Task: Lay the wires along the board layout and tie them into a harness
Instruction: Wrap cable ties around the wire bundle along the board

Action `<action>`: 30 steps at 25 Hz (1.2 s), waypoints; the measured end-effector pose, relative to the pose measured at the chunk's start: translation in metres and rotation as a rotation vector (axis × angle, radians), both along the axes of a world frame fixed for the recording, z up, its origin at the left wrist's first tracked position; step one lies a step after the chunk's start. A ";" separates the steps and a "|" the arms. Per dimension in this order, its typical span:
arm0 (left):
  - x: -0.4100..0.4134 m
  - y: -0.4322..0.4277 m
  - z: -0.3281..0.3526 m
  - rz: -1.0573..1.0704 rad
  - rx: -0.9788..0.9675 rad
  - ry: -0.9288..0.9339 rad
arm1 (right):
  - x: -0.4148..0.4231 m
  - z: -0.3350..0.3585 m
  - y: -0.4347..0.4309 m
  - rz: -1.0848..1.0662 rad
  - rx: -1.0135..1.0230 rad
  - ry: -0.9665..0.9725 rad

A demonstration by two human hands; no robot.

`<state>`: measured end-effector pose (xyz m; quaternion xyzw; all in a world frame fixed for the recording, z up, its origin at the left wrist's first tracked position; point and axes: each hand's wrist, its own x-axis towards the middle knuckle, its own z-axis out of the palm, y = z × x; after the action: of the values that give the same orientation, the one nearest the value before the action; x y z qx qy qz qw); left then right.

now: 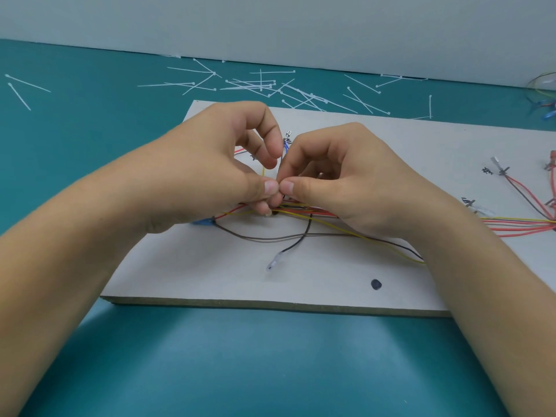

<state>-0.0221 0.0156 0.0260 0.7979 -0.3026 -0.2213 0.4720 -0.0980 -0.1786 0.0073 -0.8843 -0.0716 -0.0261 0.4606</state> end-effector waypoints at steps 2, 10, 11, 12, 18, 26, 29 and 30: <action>0.000 0.002 0.002 -0.006 0.016 0.014 | 0.000 -0.001 0.000 -0.002 -0.020 0.002; -0.005 -0.001 0.003 0.034 0.007 -0.026 | -0.001 0.002 0.001 0.023 0.080 0.021; -0.005 -0.002 0.002 0.042 -0.002 -0.032 | -0.001 0.002 0.001 -0.001 0.110 0.011; -0.005 -0.002 0.002 0.048 -0.010 -0.035 | -0.001 0.002 0.002 -0.021 0.132 0.004; 0.001 0.001 0.003 0.044 -0.044 0.003 | -0.002 0.005 0.006 -0.080 0.129 0.010; 0.005 0.003 0.003 0.049 -0.064 0.013 | 0.001 0.002 0.016 -0.209 0.164 -0.034; 0.007 0.003 0.004 0.046 -0.012 -0.062 | 0.001 0.002 0.019 -0.208 0.136 -0.020; 0.007 0.003 0.004 0.044 -0.007 -0.071 | 0.001 0.001 0.020 -0.212 0.134 -0.020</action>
<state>-0.0148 0.0191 0.0295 0.8101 -0.3021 -0.1814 0.4686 -0.0970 -0.1589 0.0086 -0.8539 0.0197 -0.0881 0.5126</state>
